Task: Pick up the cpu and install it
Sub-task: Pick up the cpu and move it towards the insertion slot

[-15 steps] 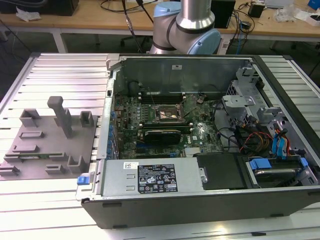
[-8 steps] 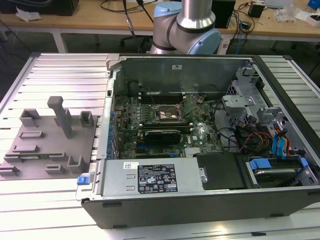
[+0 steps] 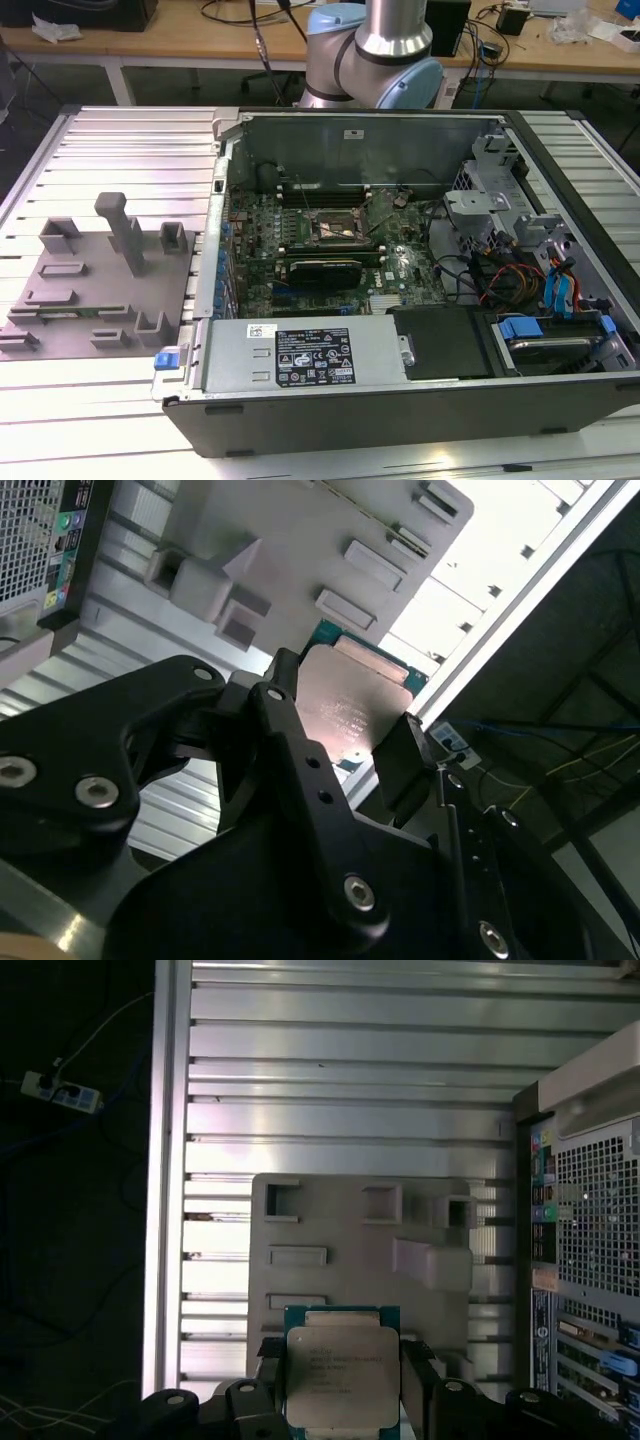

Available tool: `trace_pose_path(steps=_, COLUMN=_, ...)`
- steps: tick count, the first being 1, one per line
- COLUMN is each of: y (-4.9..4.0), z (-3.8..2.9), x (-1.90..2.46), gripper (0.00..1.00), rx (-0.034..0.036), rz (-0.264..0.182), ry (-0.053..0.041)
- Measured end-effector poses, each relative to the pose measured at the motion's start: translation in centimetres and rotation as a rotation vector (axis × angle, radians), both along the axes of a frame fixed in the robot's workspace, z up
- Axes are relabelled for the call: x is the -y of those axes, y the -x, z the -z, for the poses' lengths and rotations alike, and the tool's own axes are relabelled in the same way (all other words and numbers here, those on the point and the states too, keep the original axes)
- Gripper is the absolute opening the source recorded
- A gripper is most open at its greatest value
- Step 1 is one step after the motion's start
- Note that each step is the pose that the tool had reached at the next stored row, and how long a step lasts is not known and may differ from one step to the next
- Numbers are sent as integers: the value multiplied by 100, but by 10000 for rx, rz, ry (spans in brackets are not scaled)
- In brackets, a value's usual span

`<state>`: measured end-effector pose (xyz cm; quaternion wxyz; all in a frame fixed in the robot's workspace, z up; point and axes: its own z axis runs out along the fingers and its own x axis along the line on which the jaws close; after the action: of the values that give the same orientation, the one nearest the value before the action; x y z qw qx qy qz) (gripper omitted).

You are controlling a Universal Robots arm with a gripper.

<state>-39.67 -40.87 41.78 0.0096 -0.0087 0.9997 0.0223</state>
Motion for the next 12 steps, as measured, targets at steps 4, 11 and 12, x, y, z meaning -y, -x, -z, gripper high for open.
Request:
trace_pose_path(steps=4, y=-18, z=-13, x=1, gripper=55, rx=-1, rz=-3, ry=-1)
trace_pose_path(steps=11, y=-154, z=-12, x=0, gripper=55, rx=1, rz=-1, ry=-1)
trace_pose_path(steps=12, y=-171, z=-11, x=0, gripper=55, rx=2, rz=-1, ry=-1)
